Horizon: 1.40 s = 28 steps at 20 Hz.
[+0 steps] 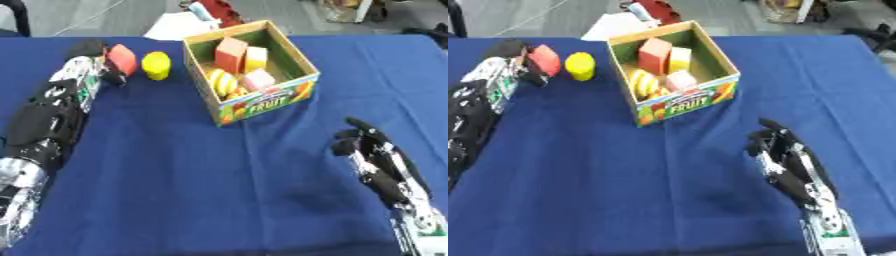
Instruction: Pick up objects on the table and place them in the box.
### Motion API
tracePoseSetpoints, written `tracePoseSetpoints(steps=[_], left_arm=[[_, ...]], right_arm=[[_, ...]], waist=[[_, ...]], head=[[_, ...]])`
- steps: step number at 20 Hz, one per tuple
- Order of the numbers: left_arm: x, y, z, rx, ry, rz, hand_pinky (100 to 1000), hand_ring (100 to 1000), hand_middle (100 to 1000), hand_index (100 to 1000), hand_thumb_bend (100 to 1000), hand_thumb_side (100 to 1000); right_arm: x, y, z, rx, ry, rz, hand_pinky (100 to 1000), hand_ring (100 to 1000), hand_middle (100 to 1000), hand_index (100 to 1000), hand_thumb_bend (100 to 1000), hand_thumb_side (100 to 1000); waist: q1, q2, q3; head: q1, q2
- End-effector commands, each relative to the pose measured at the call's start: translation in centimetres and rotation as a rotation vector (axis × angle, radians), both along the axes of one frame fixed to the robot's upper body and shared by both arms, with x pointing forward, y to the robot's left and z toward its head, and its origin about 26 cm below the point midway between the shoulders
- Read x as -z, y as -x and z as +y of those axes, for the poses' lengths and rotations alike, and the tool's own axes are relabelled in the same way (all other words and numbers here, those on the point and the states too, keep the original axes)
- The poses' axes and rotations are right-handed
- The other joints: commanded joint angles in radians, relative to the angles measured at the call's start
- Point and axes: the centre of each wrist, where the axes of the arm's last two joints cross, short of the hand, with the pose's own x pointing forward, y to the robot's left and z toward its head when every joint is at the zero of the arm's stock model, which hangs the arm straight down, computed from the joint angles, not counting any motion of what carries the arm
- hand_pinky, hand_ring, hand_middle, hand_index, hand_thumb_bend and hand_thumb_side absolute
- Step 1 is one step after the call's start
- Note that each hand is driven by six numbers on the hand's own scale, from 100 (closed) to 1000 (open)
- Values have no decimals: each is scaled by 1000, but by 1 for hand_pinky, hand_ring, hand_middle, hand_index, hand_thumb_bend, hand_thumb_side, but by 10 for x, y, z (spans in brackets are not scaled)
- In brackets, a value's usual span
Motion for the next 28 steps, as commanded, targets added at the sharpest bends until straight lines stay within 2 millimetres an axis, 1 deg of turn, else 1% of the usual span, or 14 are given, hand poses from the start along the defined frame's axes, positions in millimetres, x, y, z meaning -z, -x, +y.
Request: tracePoseSetpoints(steps=[1, 4, 6, 7, 10, 13, 16, 18, 20, 24, 27, 28], left_arm=[[-30, -1, 6, 24, -18, -97, 679, 545, 553, 748, 102, 209], [-56, 0, 6, 84, -48, -164, 683, 543, 550, 749, 100, 203], [-76, 2, 2, 141, -76, -214, 688, 546, 553, 752, 100, 200], [-84, 3, -1, 166, -90, -232, 694, 554, 561, 757, 117, 196], [-108, 5, -20, 270, -168, -278, 699, 557, 564, 758, 134, 190], [-118, 6, -50, 393, -201, -289, 702, 562, 568, 761, 141, 191], [-112, 3, -87, 521, -216, -258, 712, 578, 582, 773, 168, 194], [-102, 1, -111, 596, -223, -225, 715, 582, 586, 775, 172, 195], [-91, 0, -130, 666, -228, -196, 720, 591, 596, 783, 169, 197], [-74, 1, -159, 785, -220, -165, 724, 600, 607, 792, 155, 198], [-65, 2, -172, 849, -199, -147, 724, 602, 616, 804, 141, 200], [-62, 2, -175, 864, -189, -139, 724, 606, 624, 815, 153, 200]], right_arm=[[-8, -3, -3, 3, 1, -26, 648, 634, 656, 896, 100, 400], [-8, -3, -4, 9, 3, -25, 648, 634, 656, 896, 100, 400], [-7, -3, -5, 12, 4, -21, 648, 634, 655, 896, 100, 401], [-6, -2, -5, 12, 5, -20, 648, 634, 656, 896, 100, 402], [-6, -2, -5, 12, 5, -18, 648, 634, 655, 896, 100, 402], [-6, -2, -5, 8, 5, -17, 648, 634, 655, 896, 100, 402], [-5, -2, -3, 1, 3, -16, 648, 634, 655, 896, 100, 402], [-5, -2, -1, -5, 0, -16, 648, 634, 655, 895, 100, 402], [-6, -2, 1, -12, -2, -17, 648, 634, 655, 895, 100, 402], [-6, -2, 3, -18, -5, -17, 649, 634, 655, 896, 100, 403], [-6, -2, 4, -23, -7, -17, 649, 634, 655, 896, 100, 402], [-6, -2, 5, -24, -7, -17, 649, 634, 655, 896, 100, 402]], waist=[[-9, -9, 2], [-7, -12, 6], [-5, -15, 9], [-4, -15, 10], [-3, -18, 12], [-5, -19, 10], [-7, -20, -1], [-8, -19, -12], [-9, -16, -21], [-10, -10, -34], [-12, -7, -40], [-12, -7, -41]], head=[[3, -9], [-1, -7], [-4, -5], [-5, -5], [-7, -2], [-7, -2], [-1, -1], [6, -2], [11, -3], [20, -3], [23, -2], [24, -2]])
